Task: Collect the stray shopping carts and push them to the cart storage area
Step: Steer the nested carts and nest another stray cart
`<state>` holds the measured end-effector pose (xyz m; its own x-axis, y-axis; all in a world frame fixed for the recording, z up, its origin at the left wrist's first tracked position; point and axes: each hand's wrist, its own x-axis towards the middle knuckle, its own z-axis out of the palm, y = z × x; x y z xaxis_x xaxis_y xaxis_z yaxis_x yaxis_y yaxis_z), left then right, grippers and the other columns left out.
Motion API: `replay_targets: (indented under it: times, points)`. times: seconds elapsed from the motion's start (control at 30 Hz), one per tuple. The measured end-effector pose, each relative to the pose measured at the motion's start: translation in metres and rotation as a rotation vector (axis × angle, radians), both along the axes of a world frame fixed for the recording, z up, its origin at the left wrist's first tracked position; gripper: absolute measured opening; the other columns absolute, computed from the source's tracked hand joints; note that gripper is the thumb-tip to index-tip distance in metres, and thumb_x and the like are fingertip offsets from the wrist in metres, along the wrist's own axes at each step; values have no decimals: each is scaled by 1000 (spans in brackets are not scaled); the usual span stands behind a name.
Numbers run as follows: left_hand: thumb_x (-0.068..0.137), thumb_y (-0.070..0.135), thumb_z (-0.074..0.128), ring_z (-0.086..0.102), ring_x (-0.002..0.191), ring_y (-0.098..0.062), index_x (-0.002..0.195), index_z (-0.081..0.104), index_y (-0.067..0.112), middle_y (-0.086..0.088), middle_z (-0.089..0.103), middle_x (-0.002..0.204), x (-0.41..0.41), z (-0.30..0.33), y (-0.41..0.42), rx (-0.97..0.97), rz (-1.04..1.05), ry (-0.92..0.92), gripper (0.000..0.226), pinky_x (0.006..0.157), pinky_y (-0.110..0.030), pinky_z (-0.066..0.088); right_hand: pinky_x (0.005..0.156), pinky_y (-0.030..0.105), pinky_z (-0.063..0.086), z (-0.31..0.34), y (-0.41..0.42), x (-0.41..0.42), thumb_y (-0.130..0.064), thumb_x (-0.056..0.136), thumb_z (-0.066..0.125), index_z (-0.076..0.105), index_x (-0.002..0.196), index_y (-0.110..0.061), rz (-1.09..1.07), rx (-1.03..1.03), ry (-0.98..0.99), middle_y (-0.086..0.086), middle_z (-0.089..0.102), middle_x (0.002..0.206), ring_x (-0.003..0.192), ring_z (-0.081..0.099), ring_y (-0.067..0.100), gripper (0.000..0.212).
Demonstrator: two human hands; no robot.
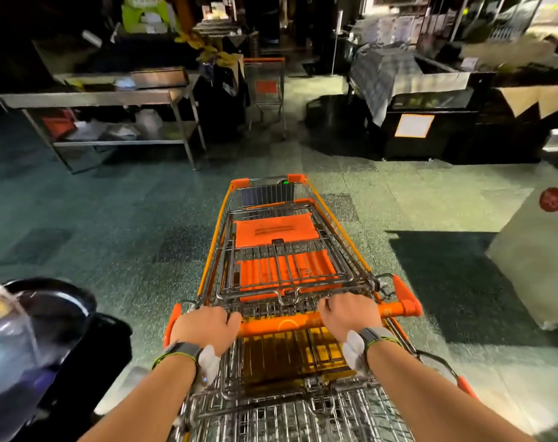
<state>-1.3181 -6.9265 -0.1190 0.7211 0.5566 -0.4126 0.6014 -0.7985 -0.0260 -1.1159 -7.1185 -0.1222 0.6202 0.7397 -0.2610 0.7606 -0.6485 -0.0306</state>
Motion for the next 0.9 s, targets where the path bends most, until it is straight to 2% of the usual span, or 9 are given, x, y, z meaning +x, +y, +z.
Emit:
replay_targets:
  times: [0.07,0.13,0.2,0.3,0.43,0.53,0.67,0.8,0.9]
  points:
    - [78,39,15,49,64,-19,87,53,20,0,54,76,32,4,32,-7,-16,-7,43,69,-38,50,48,32,33,3,30,30,-33,103,22,52,92,-19,58,-26,-46,2,58,86,65,51,23,35]
    - [86,47,17,55,65,-20,76,55,18,0,60,72,83,-2,85,-30,81,-73,49,79,-40,56,53,33,44,-1,81,81,-31,105,24,53,102,-19,55,-52,-32,4,60,92,77,60,26,32]
    - [91,50,18,59,67,-20,69,56,18,-1,63,71,121,-1,122,-54,106,-89,55,79,-39,57,61,37,50,4,118,116,-24,105,27,50,116,-18,120,-124,-49,9,63,108,91,64,30,26]
    - [92,51,17,61,68,-22,67,56,20,-3,64,73,171,3,171,-62,95,-86,56,78,-39,57,65,38,53,7,164,162,-18,105,32,50,121,-14,161,-146,-91,11,64,111,95,65,32,24]
    - [84,50,11,57,67,-20,76,52,21,-2,60,76,243,-3,247,-73,26,-61,51,64,-35,47,66,37,56,4,233,230,-25,107,27,54,108,-19,95,-89,-83,6,65,96,85,66,29,29]
    - [83,48,12,56,64,-20,78,53,20,-2,60,73,285,-7,293,-53,-5,-43,50,64,-35,51,52,33,40,3,272,271,-29,104,21,56,95,-20,63,-51,-82,2,54,81,70,55,24,37]
    - [80,46,7,52,68,-19,90,49,23,0,53,79,362,-12,366,15,-128,-17,49,59,-34,39,46,31,30,4,344,349,-29,104,21,57,93,-19,83,-20,-90,0,52,77,65,50,22,40]
    - [101,31,23,56,75,-30,91,40,20,-3,47,79,429,-7,423,-5,-101,-38,22,72,-48,56,54,30,54,7,405,409,-43,105,24,64,73,-15,-46,68,-62,0,62,67,59,61,19,59]
    - [107,34,22,64,81,-30,76,38,24,-1,49,73,500,-6,481,11,-75,-89,36,77,-50,58,58,32,58,4,466,483,-44,105,25,62,66,-16,-47,93,-41,0,62,64,58,63,20,60]
